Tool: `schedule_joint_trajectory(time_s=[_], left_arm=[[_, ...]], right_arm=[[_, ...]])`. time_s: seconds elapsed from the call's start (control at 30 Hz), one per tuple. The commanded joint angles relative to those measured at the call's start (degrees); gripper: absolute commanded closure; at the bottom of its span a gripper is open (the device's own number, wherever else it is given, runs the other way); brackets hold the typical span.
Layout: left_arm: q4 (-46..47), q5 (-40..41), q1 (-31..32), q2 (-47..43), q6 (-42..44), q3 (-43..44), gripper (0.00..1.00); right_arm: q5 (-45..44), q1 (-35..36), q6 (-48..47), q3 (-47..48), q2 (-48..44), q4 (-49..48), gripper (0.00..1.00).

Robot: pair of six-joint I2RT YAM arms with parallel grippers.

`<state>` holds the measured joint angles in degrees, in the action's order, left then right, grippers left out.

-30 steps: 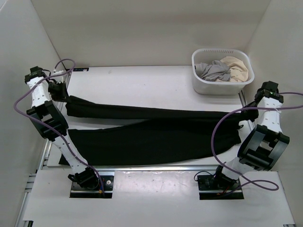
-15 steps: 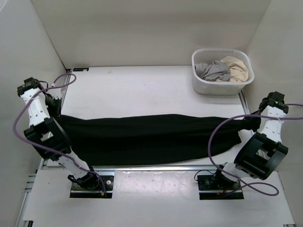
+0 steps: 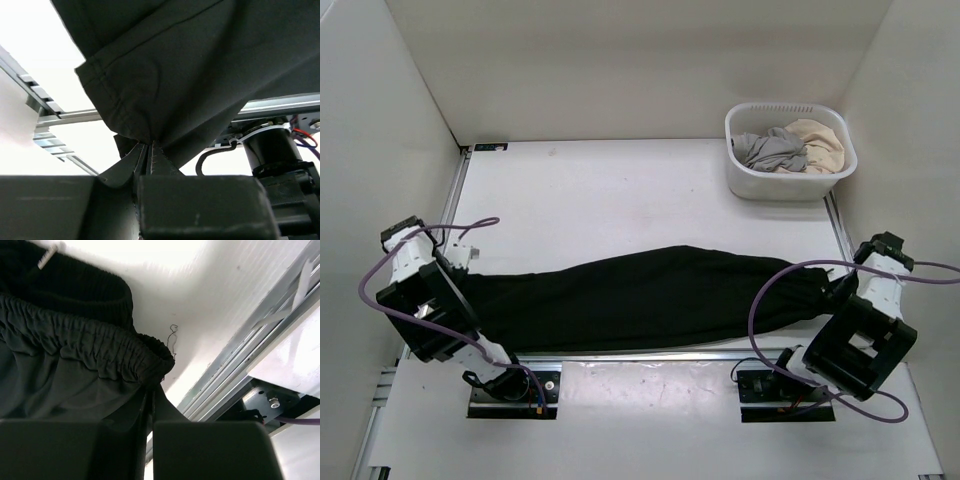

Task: Fold and stack the trousers
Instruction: Fold the trousers

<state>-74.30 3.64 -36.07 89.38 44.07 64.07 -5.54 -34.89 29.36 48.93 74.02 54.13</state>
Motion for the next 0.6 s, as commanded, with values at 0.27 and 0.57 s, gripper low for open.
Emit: schedule_joint_trajectory(time_s=[0.27, 0.57], left_arm=[[10.57, 4.89, -2.94, -1.24, 0.57, 0.25, 0.60], [11.11, 1.47, -7.43, 0.09, -0.57, 8.07, 0.37]], right_arm=[[-2.98, -0.70, -2.64, 0.29, 0.86, -1.31, 0.75], [-7.03, -0.70, -2.65, 6.79, 2.45, 0.45, 0.26]])
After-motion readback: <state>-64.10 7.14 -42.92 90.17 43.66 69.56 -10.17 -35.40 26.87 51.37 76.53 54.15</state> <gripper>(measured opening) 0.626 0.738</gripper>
